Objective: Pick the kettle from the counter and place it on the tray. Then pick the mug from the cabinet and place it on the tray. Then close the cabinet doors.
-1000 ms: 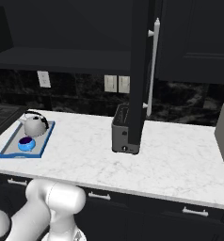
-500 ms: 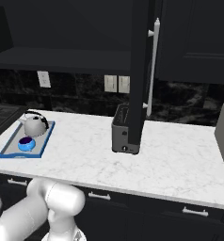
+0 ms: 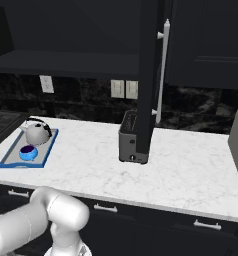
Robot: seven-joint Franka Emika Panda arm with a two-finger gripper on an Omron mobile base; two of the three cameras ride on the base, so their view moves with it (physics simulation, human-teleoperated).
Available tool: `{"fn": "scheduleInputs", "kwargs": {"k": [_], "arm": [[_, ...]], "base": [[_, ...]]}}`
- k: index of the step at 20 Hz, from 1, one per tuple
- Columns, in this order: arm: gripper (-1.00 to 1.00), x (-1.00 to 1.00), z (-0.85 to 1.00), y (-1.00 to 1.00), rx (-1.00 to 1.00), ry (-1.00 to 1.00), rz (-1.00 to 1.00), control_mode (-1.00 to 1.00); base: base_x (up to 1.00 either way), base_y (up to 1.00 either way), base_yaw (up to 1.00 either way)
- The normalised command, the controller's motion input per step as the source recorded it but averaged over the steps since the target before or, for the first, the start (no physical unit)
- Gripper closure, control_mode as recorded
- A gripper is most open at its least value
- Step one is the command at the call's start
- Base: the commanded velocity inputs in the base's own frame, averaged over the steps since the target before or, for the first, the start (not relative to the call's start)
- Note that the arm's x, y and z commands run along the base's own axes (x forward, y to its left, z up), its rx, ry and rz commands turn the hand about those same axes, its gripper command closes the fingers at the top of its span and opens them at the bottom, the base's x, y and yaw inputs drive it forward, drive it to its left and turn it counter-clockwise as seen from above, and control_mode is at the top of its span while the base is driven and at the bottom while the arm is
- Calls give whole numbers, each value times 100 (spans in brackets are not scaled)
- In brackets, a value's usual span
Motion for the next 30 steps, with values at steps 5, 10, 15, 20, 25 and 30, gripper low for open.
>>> {"fn": "scheduleInputs", "kwargs": {"k": [5, 10, 15, 20, 25, 30], "arm": [[-100, 43, -30, 16, -2, 0, 0, -100], [-100, 14, -3, -29, -4, 0, -13, -100], [-100, 21, 0, -48, 0, 0, -27, -100], [-100, 27, 4, -52, 0, 0, -35, -100], [-100, 25, 8, -66, 0, 0, -38, -100], [-100, 18, 7, -76, 0, 3, -38, -100]], "base": [[0, 0, 0], [0, 0, 0], [0, 0, 0], [0, 0, 0], [0, 0, 0], [0, 0, 0]]}}
